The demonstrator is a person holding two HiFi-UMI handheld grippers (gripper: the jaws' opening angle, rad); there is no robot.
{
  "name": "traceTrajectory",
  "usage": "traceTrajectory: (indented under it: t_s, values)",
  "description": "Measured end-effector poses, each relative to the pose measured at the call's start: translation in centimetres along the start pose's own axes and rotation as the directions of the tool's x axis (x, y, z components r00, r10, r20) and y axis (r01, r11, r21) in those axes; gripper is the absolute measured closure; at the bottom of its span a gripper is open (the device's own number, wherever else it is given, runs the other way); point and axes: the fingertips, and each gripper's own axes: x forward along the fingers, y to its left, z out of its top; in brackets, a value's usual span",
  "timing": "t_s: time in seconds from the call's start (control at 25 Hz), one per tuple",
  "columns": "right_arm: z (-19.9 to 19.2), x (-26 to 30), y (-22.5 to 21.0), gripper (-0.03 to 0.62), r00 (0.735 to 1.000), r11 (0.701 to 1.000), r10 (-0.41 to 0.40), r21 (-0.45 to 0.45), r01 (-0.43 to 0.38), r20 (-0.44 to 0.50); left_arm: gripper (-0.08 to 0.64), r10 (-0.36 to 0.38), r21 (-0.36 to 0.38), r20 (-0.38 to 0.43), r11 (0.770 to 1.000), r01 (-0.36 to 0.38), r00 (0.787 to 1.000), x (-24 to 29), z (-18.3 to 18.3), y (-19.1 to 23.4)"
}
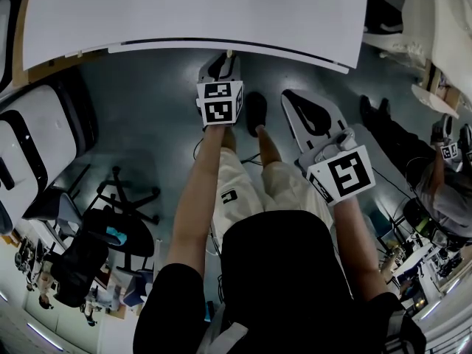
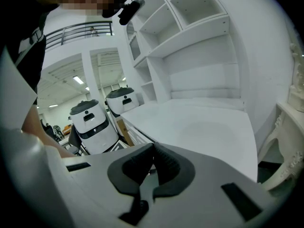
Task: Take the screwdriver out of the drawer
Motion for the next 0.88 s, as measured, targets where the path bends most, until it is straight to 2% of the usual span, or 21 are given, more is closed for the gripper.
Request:
traceTrajectory:
  t_s: [0.08, 0.88]
  values:
    - [-0.08, -0.10, -0.03, 0.575, 1.000, 1.000, -0.002, 0.002, 0.002, -0.001, 0.471, 0.009, -0.001, -0.001, 1.000, -0.009, 1.000, -0.04, 0.00, 0.13]
    - [0.27, -0.57, 0.36, 0.575, 1.000, 1.000, 0.015, -0.003, -0.015, 0.005, 0.474, 0.031, -0.002, -0.030, 1.000, -0.031, 0.999, -0.43, -0.14, 0.02]
